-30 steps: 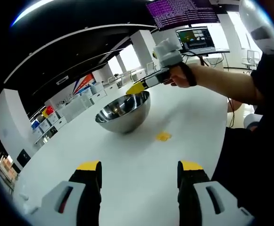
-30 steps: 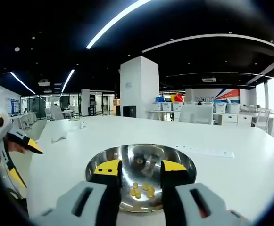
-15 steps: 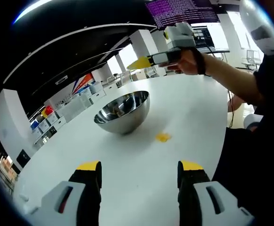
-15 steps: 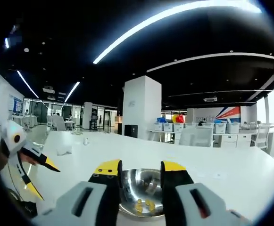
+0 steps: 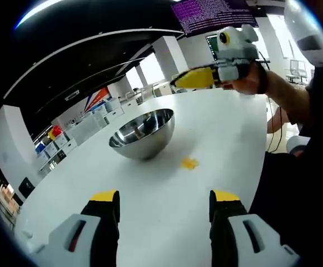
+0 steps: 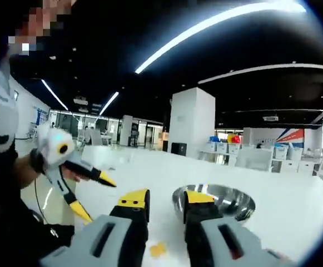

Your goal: Pick up the QQ candy scattered on the table and place it into the stainless steel bowl on the table

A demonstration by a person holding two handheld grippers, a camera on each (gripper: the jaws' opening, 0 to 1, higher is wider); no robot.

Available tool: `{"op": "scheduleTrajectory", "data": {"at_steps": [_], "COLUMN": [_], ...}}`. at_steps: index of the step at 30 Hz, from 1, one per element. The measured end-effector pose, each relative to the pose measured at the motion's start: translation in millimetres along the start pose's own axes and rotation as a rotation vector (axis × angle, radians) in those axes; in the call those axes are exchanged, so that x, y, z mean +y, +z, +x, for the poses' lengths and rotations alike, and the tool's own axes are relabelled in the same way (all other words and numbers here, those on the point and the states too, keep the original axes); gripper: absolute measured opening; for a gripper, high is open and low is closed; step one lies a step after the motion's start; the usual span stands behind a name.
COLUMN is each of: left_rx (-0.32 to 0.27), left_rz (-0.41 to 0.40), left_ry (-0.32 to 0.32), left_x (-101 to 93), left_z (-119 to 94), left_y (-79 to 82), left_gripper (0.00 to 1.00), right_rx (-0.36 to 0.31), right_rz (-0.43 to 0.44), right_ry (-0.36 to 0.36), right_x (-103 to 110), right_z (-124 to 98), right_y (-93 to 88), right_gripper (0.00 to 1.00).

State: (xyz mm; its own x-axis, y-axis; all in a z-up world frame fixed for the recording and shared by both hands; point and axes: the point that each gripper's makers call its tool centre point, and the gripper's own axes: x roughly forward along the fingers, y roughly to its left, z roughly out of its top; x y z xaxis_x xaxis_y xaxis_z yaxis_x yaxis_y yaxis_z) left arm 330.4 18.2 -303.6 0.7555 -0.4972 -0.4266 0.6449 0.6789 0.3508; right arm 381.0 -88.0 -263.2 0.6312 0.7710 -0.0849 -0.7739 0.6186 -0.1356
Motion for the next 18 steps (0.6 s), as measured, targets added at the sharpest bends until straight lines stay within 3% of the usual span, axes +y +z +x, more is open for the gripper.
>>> {"op": "scheduleTrajectory", "data": {"at_steps": [3, 8, 18], "left_rx": [0.003, 0.006, 0.013], "left_rz": [0.001, 0.001, -0.005], "left_ry": [-0.003, -0.012, -0.008], "left_x": [-1.3, -4.4, -2.2], "left_z": [0, 0, 0], "left_y": [-1.0, -3.7, -7.3], "left_gripper": [0.65, 0.65, 0.65], "right_rx": [0.095, 0.172, 0.22], "right_rz": [-0.032, 0.056, 0.115], "right_ry": [0.004, -0.002, -0.044], "right_x": [11, 21, 15], "right_z": [8, 19, 21], "right_y": [-39.1, -80.6, -103.4], "right_gripper": [0.18, 0.18, 0.16]}}
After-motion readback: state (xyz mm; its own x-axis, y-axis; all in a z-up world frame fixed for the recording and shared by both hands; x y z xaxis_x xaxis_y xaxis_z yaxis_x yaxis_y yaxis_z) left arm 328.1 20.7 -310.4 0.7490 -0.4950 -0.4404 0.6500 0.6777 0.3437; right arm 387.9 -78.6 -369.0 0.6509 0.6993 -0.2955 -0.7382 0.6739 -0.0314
